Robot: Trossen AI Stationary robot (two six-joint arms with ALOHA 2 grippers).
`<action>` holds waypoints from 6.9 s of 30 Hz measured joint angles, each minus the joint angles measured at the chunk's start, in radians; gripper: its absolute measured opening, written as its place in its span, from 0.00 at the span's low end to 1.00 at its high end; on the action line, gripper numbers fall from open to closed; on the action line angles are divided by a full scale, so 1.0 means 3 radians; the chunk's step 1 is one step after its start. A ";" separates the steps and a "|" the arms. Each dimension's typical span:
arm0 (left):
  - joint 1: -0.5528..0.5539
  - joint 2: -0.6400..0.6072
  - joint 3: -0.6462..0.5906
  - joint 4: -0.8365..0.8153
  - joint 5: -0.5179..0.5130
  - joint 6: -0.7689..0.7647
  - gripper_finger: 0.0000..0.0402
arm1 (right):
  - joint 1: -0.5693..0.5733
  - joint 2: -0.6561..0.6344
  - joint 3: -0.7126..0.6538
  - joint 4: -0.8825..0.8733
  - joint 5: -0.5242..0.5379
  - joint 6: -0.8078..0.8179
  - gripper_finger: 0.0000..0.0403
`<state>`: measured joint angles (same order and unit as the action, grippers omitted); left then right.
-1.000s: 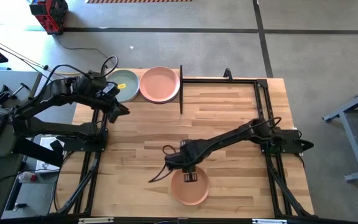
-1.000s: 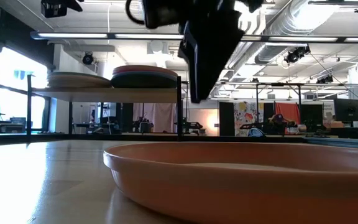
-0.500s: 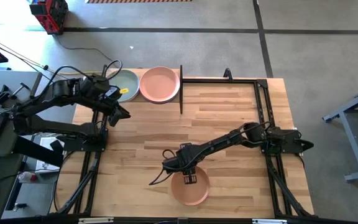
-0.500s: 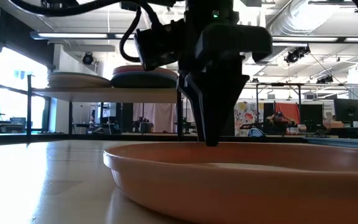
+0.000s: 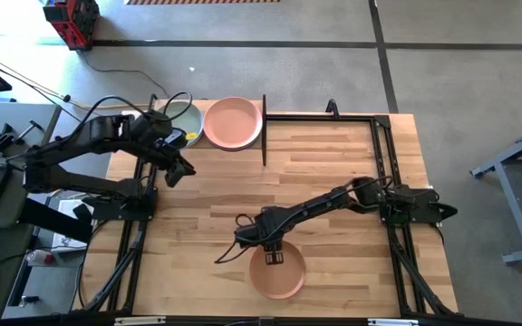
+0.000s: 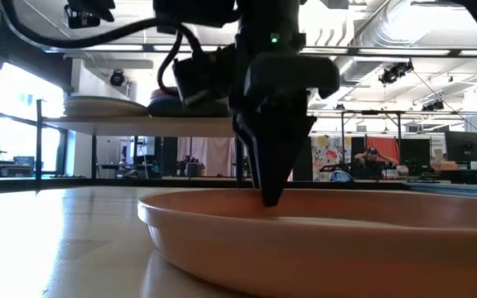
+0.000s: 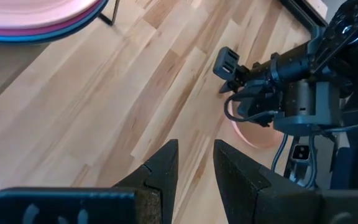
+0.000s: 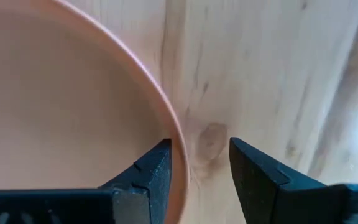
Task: Place and stack plates onto a shelf
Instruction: Stack the light orange plate on top of the light blue plate on the shelf
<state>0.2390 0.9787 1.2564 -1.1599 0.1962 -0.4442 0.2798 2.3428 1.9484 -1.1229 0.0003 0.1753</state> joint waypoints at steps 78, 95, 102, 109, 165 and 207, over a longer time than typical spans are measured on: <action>-0.0103 0.0921 -0.0003 0.0638 -0.0768 -0.1179 0.22 | -0.1568 -0.1364 0.0010 -0.0028 -0.0116 0.0873 0.00; -0.0103 0.1158 -0.0003 0.0675 -0.0795 -0.1133 0.21 | -0.1569 -0.1364 0.0010 0.0059 -0.0114 0.0847 0.00; -0.0103 0.1158 -0.0003 0.0776 -0.0784 -0.1129 0.13 | -0.1569 -0.1364 0.0010 0.0092 -0.0115 0.0820 0.00; -0.0103 0.1161 -0.0003 0.0761 -0.0798 -0.1040 0.02 | -0.1569 -0.1363 0.0010 0.0099 -0.0120 0.0811 0.00; 0.1553 -0.0145 0.0000 -0.0630 -0.1605 -0.2109 0.00 | -0.1760 -0.1357 0.0010 0.0344 -0.0440 -0.0079 0.36; 0.2201 0.0622 0.0000 -0.1092 -0.1756 -0.2662 0.02 | -0.1534 -0.1359 0.0010 0.0167 -0.0391 -0.0178 0.36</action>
<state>0.8993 1.1653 1.2564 -1.4875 -0.3305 -1.2427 -0.1802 1.9350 1.9514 -1.0729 -0.1169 0.1219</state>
